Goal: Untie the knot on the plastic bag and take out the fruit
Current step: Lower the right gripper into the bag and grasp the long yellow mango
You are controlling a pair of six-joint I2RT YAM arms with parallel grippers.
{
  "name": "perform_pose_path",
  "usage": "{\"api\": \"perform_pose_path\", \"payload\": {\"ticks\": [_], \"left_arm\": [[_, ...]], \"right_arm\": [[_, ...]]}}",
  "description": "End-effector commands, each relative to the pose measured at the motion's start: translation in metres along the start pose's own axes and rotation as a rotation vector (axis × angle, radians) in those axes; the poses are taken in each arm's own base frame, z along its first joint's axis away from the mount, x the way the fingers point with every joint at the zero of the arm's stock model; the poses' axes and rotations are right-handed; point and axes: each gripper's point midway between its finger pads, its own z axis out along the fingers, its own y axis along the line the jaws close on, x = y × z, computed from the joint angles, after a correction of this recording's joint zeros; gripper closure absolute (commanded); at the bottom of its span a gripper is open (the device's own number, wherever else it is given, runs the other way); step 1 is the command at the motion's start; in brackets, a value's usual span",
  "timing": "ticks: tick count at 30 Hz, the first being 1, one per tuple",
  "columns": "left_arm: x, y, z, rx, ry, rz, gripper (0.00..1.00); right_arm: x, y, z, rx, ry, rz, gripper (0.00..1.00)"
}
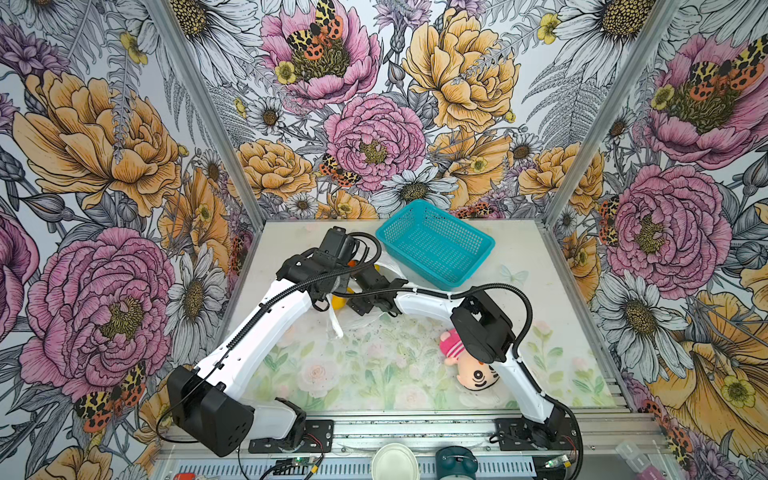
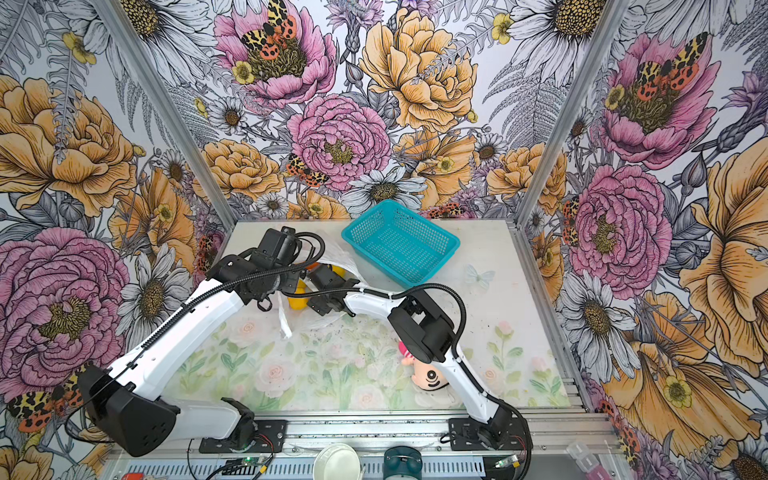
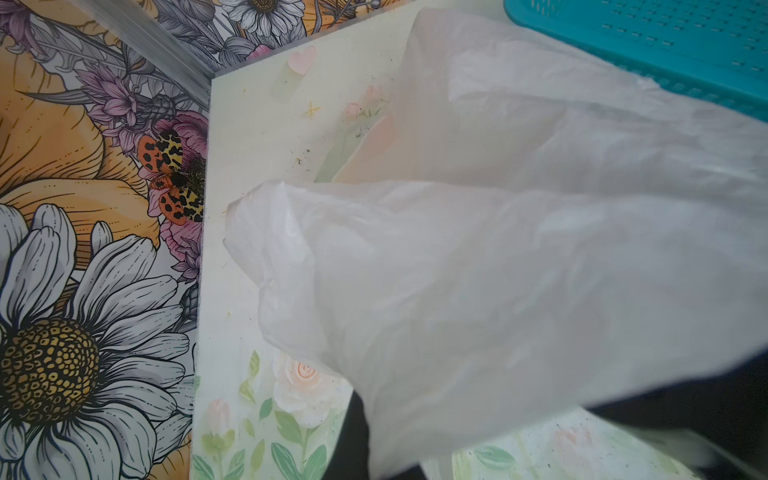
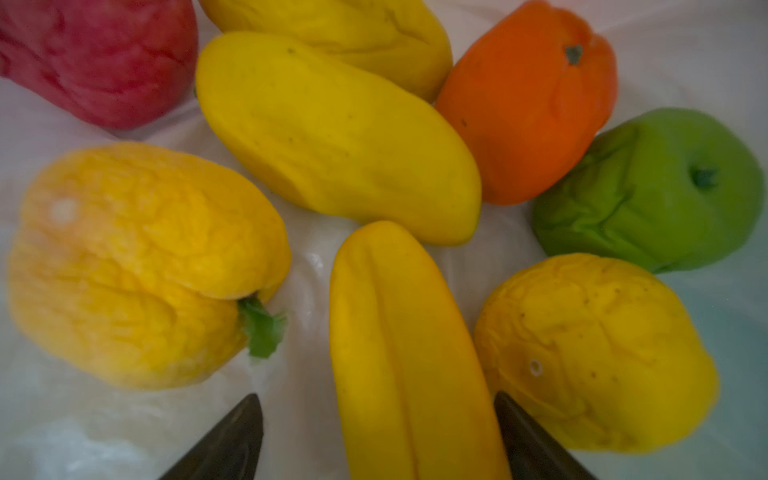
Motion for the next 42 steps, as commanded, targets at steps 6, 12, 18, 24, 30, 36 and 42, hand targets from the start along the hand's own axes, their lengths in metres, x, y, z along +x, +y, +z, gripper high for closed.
{"api": "perform_pose_path", "payload": {"ticks": [6, 12, 18, 24, 30, 36, 42], "left_arm": [[-0.006, -0.003, -0.010, 0.054, -0.042, -0.036, 1.00], [-0.006, -0.004, -0.010, 0.058, -0.041, -0.037, 1.00], [-0.006, -0.003, -0.014, 0.065, -0.050, -0.045, 1.00], [-0.006, 0.000, -0.014, 0.081, -0.048, -0.064, 1.00], [-0.006, 0.004, -0.013, 0.094, -0.043, -0.093, 1.00], [-0.006, 0.008, -0.013, 0.099, -0.043, -0.109, 1.00], [-0.005, 0.009, -0.009, 0.111, -0.030, -0.127, 1.00]], "right_arm": [[0.015, -0.012, 0.005, 0.061, 0.095, 0.000, 0.35], [-0.017, 0.010, 0.001, 0.110, 0.061, -0.288, 0.55], [-0.041, 0.026, 0.001, 0.087, 0.012, -0.553, 0.76], [-0.063, 0.042, -0.010, 0.028, -0.067, -0.670, 0.94], [-0.099, 0.054, -0.016, 0.012, -0.171, -0.723, 0.97], [-0.108, 0.052, 0.006, 0.078, -0.179, -0.812, 1.00], [-0.107, 0.048, 0.018, 0.091, -0.188, -0.830, 1.00]]}}
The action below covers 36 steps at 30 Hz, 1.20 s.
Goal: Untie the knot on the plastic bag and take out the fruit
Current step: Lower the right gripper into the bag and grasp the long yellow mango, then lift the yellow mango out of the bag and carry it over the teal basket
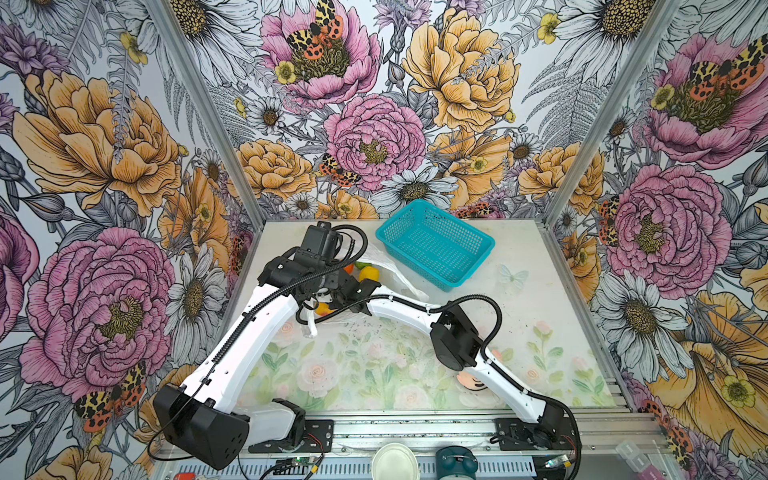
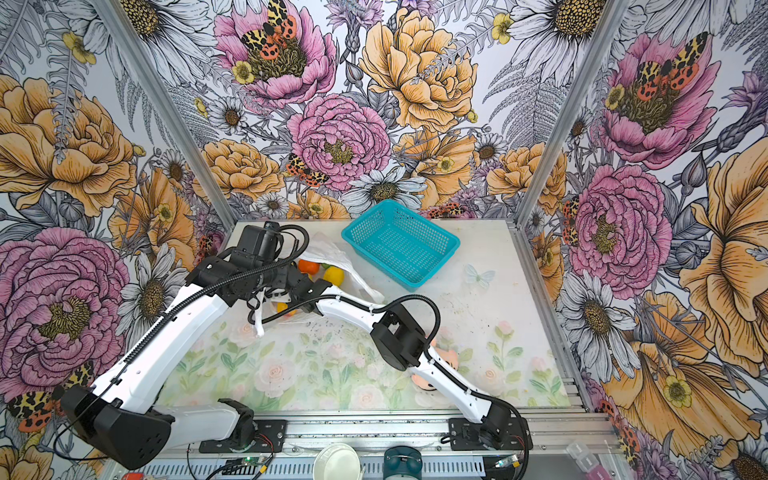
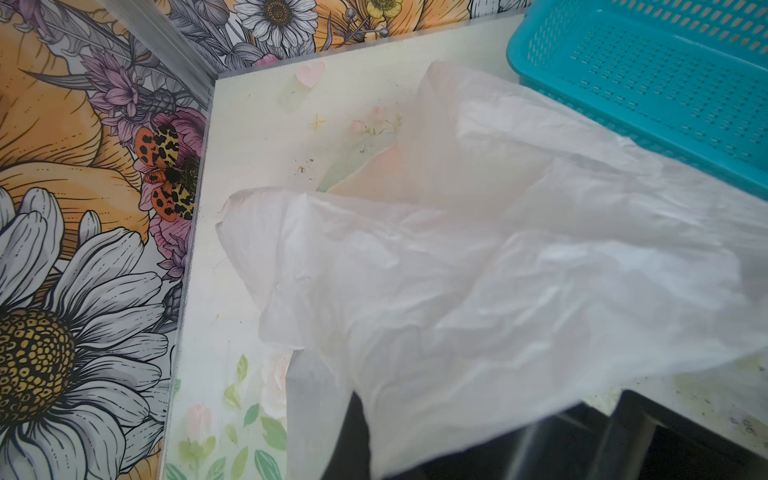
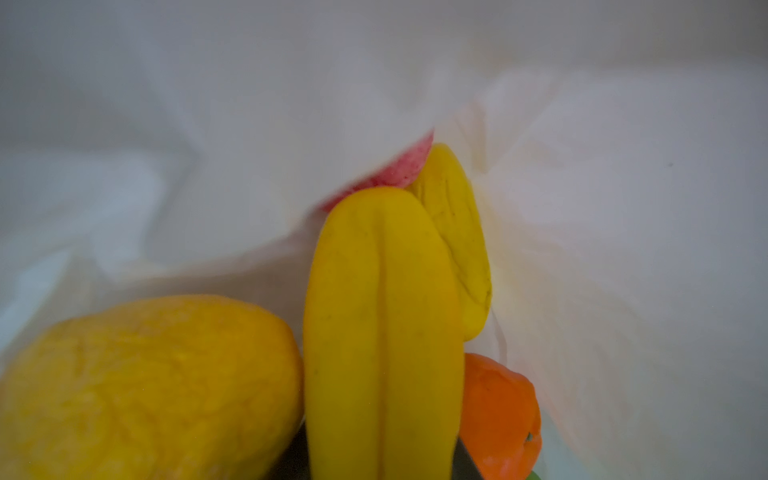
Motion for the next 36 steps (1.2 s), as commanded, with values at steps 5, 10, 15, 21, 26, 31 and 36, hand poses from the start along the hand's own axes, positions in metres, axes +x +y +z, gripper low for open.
{"api": "perform_pose_path", "payload": {"ticks": [5, 10, 15, 21, 26, 31, 36], "left_arm": [[0.004, -0.009, 0.004, 0.059, 0.021, -0.027, 1.00], [0.004, -0.009, 0.003, 0.063, 0.021, -0.029, 1.00], [0.004, -0.009, 0.003, 0.067, 0.021, -0.030, 1.00], [0.004, -0.010, 0.002, 0.073, 0.020, -0.031, 1.00], [0.004, -0.010, 0.003, 0.077, 0.022, -0.035, 1.00], [0.004, -0.009, 0.003, 0.077, 0.024, -0.040, 1.00], [0.004, -0.008, 0.003, 0.079, 0.024, -0.043, 1.00]], "right_arm": [[0.005, -0.019, 0.007, 0.062, -0.007, -0.016, 1.00], [0.009, -0.024, 0.009, 0.071, -0.013, -0.019, 1.00], [0.006, -0.034, 0.008, 0.102, -0.031, -0.028, 0.98], [0.002, -0.049, 0.002, 0.136, -0.053, -0.029, 0.97], [0.000, -0.053, -0.002, 0.143, -0.058, -0.028, 0.97], [-0.003, -0.050, -0.003, 0.141, -0.060, -0.022, 1.00], [-0.014, -0.046, -0.013, 0.132, -0.071, -0.002, 1.00]]}}
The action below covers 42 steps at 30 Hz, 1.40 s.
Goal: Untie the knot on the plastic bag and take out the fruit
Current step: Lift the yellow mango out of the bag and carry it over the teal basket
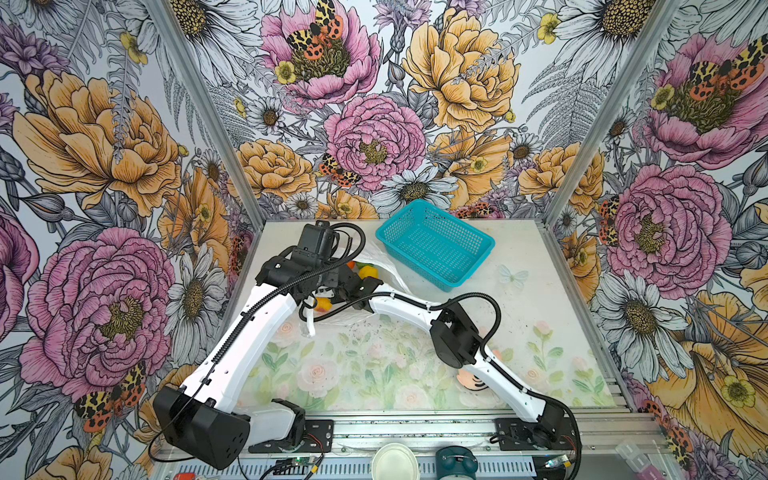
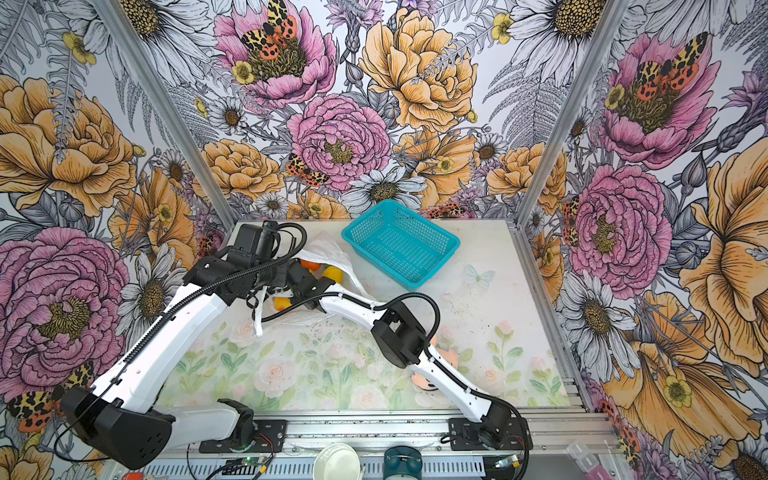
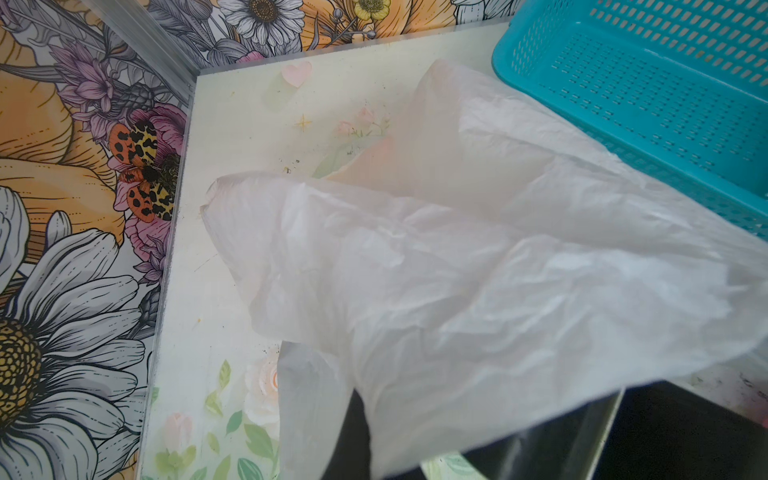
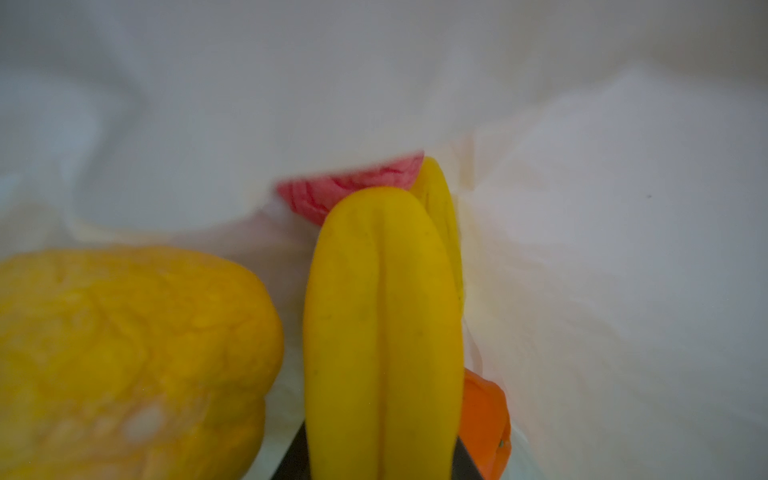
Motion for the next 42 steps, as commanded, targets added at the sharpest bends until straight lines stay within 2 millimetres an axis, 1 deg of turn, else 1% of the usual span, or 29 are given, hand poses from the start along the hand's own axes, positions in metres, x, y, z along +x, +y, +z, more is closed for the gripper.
{"api": "perform_pose_path", "payload": {"ticks": [1, 5, 8, 14, 20, 25, 26, 29, 32, 34, 39, 42], "left_arm": [[0.006, -0.006, 0.002, 0.041, 0.026, -0.019, 1.00], [0.006, -0.005, 0.002, 0.039, 0.026, -0.020, 1.00], [0.006, -0.004, 0.002, 0.037, 0.027, -0.022, 1.00], [0.005, 0.001, 0.003, 0.024, 0.027, -0.035, 1.00], [0.006, 0.003, 0.005, 0.020, 0.031, -0.039, 1.00], [0.005, 0.006, 0.004, 0.016, 0.026, -0.048, 1.00], [0.005, 0.007, 0.004, 0.014, 0.027, -0.050, 1.00], [0.004, 0.009, 0.004, 0.011, 0.024, -0.059, 1.00], [0.005, 0.013, 0.004, 0.002, 0.025, -0.068, 1.00], [0.005, 0.014, 0.005, 0.000, 0.028, -0.071, 1.00], [0.006, 0.015, 0.006, 0.000, 0.031, -0.072, 1.00], [0.006, 0.014, 0.007, 0.006, 0.033, -0.073, 1.00]], "right_arm": [[-0.023, -0.028, -0.021, 0.069, -0.051, 0.046, 1.00], [-0.029, -0.034, -0.031, 0.091, -0.040, 0.070, 1.00], [-0.030, -0.032, -0.042, 0.075, -0.040, 0.093, 1.00], [-0.034, -0.036, -0.089, 0.026, -0.095, 0.199, 1.00], [-0.025, -0.022, -0.131, 0.003, -0.147, 0.292, 1.00], [-0.015, -0.008, -0.168, 0.046, -0.201, 0.354, 1.00], [-0.016, -0.005, -0.175, 0.053, -0.218, 0.362, 1.00], [-0.015, 0.009, -0.199, 0.040, -0.267, 0.387, 1.00], [-0.014, 0.015, -0.226, 0.038, -0.304, 0.428, 1.00], [-0.014, 0.015, -0.247, 0.055, -0.325, 0.458, 1.00], [-0.008, -0.003, -0.312, 0.102, -0.429, 0.592, 1.00], [0.004, -0.020, -0.355, 0.166, -0.483, 0.685, 1.00]]}}
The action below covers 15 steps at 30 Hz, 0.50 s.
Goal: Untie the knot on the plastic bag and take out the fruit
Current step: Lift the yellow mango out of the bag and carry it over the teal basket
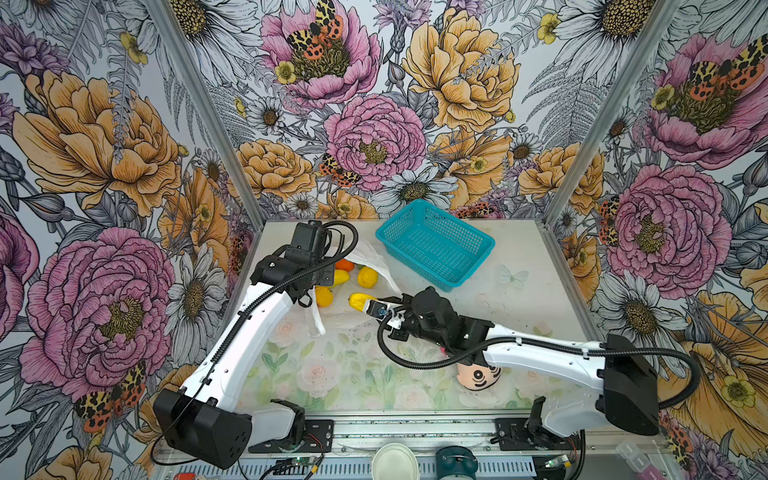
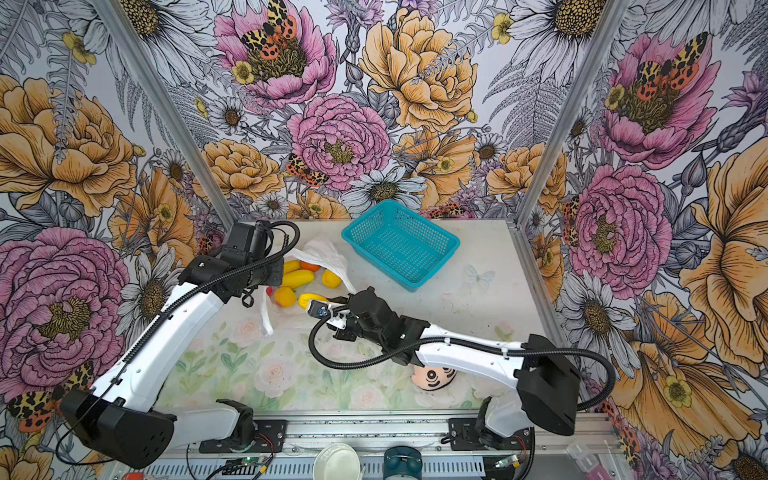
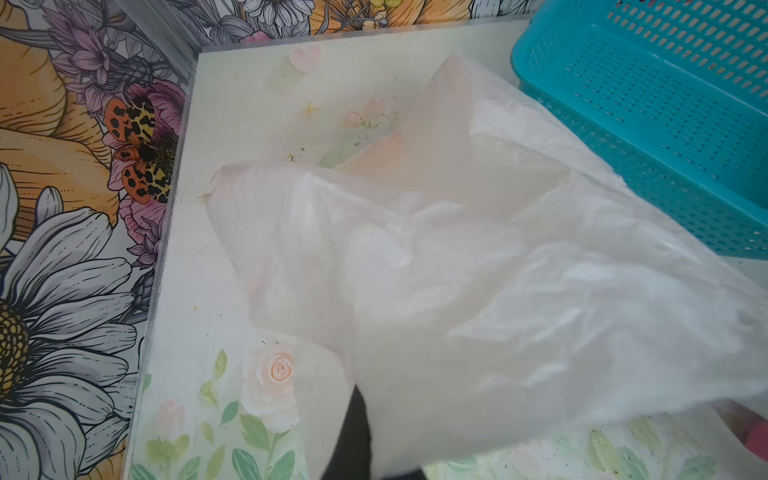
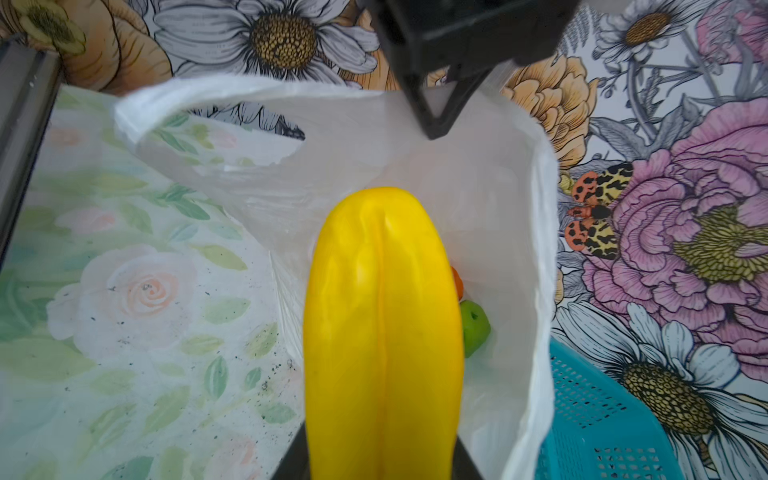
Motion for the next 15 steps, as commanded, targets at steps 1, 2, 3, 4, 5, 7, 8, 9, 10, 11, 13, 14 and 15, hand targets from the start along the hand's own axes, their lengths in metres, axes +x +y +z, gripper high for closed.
{"api": "perform_pose_path", "payload": {"ticks": [1, 2, 3, 4, 5, 7, 8, 9, 10, 11, 13, 14, 15], "left_arm": [[0.004, -0.001, 0.003, 0.012, 0.013, -0.015, 1.00], [0.004, -0.002, 0.003, 0.015, 0.015, -0.015, 1.00], [0.004, -0.003, 0.004, 0.019, 0.017, -0.013, 1.00], [0.004, -0.004, 0.005, 0.024, 0.019, -0.010, 1.00], [0.005, -0.005, 0.005, 0.027, 0.022, -0.008, 1.00], [0.006, -0.008, 0.007, 0.034, 0.027, -0.004, 1.00], [0.006, -0.009, 0.008, 0.037, 0.031, -0.002, 1.00], [0.007, -0.010, 0.008, 0.039, 0.033, 0.000, 1.00], [0.007, -0.010, 0.009, 0.040, 0.036, 0.002, 1.00], [0.007, -0.011, 0.009, 0.041, 0.038, 0.003, 1.00], [0.008, -0.012, 0.010, 0.047, 0.042, 0.005, 1.00], [0.008, -0.012, 0.010, 0.049, 0.042, 0.003, 1.00], [0.008, -0.014, 0.010, 0.053, 0.043, 0.006, 1.00]], "right_arm": [[-0.031, -0.030, -0.046, 0.093, -0.141, 0.154, 1.00], [-0.034, -0.037, -0.058, 0.116, -0.163, 0.179, 1.00], [-0.034, -0.045, -0.071, 0.147, -0.183, 0.212, 1.00], [-0.031, -0.056, -0.082, 0.192, -0.193, 0.243, 1.00], [-0.027, -0.067, -0.091, 0.238, -0.195, 0.274, 1.00], [-0.012, -0.096, -0.106, 0.358, -0.185, 0.354, 1.00], [-0.002, -0.111, -0.110, 0.418, -0.171, 0.394, 1.00], [0.010, -0.128, -0.114, 0.486, -0.150, 0.442, 1.00], [0.024, -0.144, -0.116, 0.547, -0.124, 0.487, 1.00], [0.038, -0.159, -0.117, 0.598, -0.095, 0.526, 1.00], [0.067, -0.181, -0.112, 0.663, -0.021, 0.606, 1.00], [0.080, -0.188, -0.108, 0.683, 0.018, 0.632, 1.00], [0.093, -0.197, -0.104, 0.717, 0.063, 0.661, 1.00]]}}
